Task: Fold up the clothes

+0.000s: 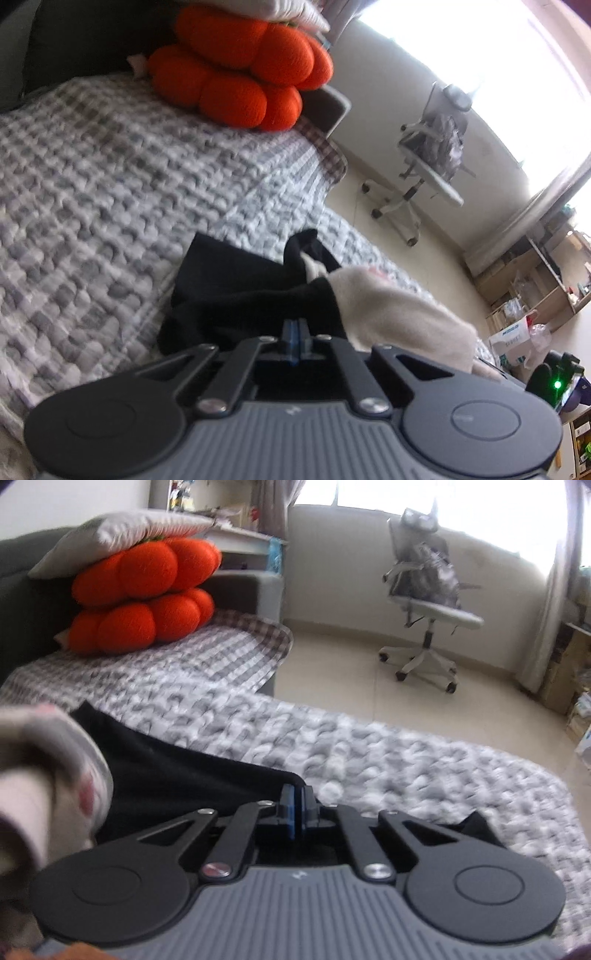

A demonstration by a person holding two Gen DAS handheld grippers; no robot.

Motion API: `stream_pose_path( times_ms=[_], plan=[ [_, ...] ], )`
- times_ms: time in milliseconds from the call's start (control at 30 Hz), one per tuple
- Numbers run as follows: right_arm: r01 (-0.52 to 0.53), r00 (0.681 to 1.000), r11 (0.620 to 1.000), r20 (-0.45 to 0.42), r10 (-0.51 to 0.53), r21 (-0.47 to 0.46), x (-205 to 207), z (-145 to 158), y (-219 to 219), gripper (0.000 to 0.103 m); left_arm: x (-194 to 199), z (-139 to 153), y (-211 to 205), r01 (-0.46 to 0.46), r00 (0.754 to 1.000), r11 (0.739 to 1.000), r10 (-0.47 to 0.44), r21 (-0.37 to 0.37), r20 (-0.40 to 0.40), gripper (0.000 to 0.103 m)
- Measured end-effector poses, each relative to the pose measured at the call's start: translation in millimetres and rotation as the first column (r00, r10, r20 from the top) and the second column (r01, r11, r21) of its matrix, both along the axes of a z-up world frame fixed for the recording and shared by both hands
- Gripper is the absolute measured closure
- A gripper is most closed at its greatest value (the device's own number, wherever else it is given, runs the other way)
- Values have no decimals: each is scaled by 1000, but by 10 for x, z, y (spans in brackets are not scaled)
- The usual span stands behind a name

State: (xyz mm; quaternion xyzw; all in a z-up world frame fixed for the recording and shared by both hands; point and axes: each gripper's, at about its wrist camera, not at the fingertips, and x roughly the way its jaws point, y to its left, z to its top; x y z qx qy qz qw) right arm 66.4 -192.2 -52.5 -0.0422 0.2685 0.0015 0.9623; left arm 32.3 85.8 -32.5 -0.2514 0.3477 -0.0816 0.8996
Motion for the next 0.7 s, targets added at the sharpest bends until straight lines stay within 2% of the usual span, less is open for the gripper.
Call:
stream_pose_path(
  times_ms=[133,200,267,433,533,667,700],
  plan=[
    [24,999,999,48,-23,-38,-98,128,-35,100,16,11,-28,22,1000,1000,-22,-10,17,96],
    [40,997,998,68,-36,-48,-146,190,-66,100,27,27,-62,37,999,999,-37,-7,36,80],
    [53,996,998,80,-49,-45,-187,233,-116,100,32,50,-98,46,997,999,-46,13,62,69],
    [63,995,997,78,-60,-42,-251,228,-185,100,133,59,-130,38,994,996,-46,81,98,61],
    [66,996,997,58,-65,-27,-254,197,-236,100,270,-12,-87,62,996,995,-67,79,65,50],
    [67,997,998,28,-66,-7,-224,120,-268,100,342,-160,-97,92,995,991,-96,94,31,49],
    [67,998,998,21,-67,-6,-210,100,-266,100,344,-189,-120,99,994,989,-103,106,27,51]
  ],
)
